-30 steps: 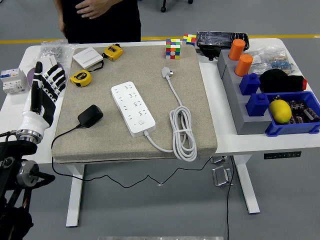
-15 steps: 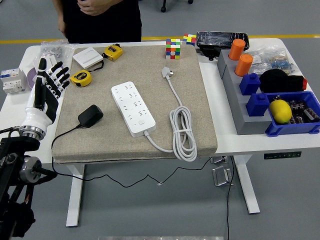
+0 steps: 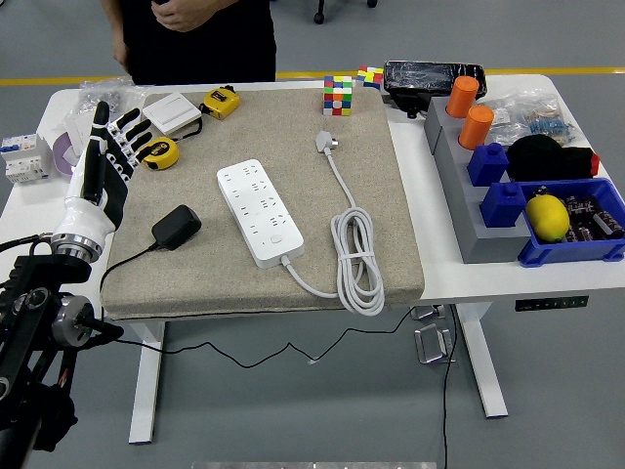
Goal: Pick up the plug,place it near the board,insert it into the board,press the button
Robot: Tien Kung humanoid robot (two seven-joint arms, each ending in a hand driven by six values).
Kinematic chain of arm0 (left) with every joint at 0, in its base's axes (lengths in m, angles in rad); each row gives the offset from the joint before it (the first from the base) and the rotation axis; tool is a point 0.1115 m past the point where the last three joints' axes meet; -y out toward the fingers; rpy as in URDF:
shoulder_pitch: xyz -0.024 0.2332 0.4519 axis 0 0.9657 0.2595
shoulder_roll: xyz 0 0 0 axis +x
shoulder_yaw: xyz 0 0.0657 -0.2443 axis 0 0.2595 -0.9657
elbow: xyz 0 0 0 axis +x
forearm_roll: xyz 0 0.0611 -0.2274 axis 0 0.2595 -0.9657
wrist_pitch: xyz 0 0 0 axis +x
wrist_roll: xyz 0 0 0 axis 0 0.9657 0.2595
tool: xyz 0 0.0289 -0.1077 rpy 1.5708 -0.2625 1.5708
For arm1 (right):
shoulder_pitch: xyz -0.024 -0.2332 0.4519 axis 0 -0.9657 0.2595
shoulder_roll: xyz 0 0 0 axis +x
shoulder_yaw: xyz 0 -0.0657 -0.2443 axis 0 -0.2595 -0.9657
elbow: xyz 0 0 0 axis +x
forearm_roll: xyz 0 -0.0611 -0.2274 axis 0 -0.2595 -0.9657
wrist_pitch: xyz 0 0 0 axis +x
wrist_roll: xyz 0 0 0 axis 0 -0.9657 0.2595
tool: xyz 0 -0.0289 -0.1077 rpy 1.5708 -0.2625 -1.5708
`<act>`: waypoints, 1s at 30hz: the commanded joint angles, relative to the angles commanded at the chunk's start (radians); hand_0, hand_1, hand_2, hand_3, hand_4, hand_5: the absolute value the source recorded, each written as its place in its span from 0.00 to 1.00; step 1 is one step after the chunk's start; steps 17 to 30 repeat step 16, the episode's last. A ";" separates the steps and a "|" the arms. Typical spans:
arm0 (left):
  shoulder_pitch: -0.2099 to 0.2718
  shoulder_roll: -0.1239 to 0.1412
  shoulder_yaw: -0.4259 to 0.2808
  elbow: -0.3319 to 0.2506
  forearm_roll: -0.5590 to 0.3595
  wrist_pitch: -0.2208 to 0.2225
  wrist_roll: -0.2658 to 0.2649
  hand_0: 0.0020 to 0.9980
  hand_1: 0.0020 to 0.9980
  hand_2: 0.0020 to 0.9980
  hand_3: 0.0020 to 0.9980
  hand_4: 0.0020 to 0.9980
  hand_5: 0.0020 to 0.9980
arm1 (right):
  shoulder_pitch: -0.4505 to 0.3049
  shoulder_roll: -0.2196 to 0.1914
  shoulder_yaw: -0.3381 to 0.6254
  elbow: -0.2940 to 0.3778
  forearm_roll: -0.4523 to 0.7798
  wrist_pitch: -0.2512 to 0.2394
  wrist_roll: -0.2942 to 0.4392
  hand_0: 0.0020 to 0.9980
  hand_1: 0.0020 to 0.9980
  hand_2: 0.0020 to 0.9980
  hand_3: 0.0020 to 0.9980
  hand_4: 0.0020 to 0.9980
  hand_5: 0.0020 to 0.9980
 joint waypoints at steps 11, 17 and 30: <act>0.021 0.000 0.001 0.010 0.030 0.006 -0.001 0.87 0.89 0.84 0.85 1.00 1.00 | 0.027 -0.014 -0.093 -0.008 -0.164 0.041 -0.101 0.95 0.87 0.82 0.84 0.93 1.00; 0.013 0.000 0.015 0.010 0.050 0.005 -0.003 0.87 0.88 0.84 0.85 1.00 1.00 | 0.043 -0.014 -0.220 0.005 -0.371 -0.097 -0.097 0.95 0.86 0.82 0.83 0.86 1.00; 0.013 0.000 0.015 0.010 0.050 0.005 -0.003 0.87 0.88 0.84 0.85 1.00 1.00 | 0.043 -0.014 -0.220 0.005 -0.371 -0.097 -0.097 0.95 0.86 0.82 0.83 0.86 1.00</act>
